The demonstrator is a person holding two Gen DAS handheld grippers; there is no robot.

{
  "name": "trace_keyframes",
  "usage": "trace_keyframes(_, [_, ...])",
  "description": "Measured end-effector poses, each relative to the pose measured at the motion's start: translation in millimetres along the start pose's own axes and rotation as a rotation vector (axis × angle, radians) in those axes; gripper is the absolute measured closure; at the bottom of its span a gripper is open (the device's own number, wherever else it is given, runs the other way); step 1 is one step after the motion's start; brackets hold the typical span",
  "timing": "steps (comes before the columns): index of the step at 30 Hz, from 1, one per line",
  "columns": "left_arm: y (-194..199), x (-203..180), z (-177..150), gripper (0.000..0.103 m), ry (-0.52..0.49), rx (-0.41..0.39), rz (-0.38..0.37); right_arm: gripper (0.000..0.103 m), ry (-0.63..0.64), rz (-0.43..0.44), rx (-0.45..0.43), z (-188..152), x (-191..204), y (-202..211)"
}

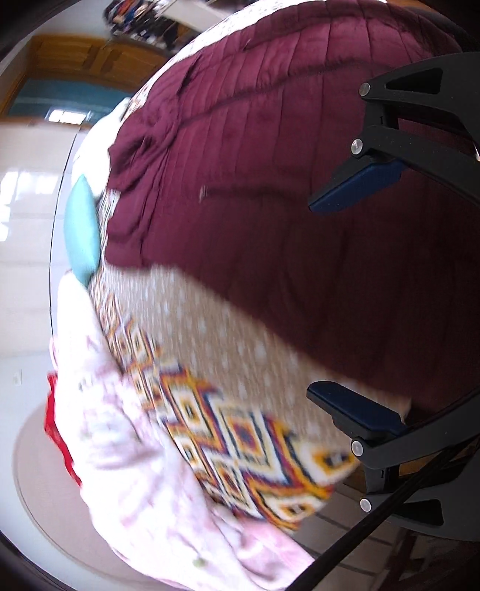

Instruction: Fold large clothes

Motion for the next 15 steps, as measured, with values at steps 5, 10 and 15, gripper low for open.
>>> trace_keyframes(5, [-4,75,-16,0.012,0.13,0.042,0.006,0.031,-0.124,0.026,0.039,-33,-46,8])
trace_keyframes(10, [-12,98,-40,0.012,0.149,0.105,-0.111,0.029,-0.184,0.135,0.097,-61,-60,-1])
trace_keyframes(15, [-28,89,-61,0.012,0.117,0.178,-0.228,0.027,-0.274,0.277,0.144,-85,-60,-17])
Point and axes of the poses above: each gripper's, at about its wrist camera, not at the fingertips, and y roughly against the way its jaws point, x to its left, z to its top, the point moved 5 cm from there along -y, roughly the way its jaws point, and after that the axes turned 6 degrees about y, right-handed, at the moved point
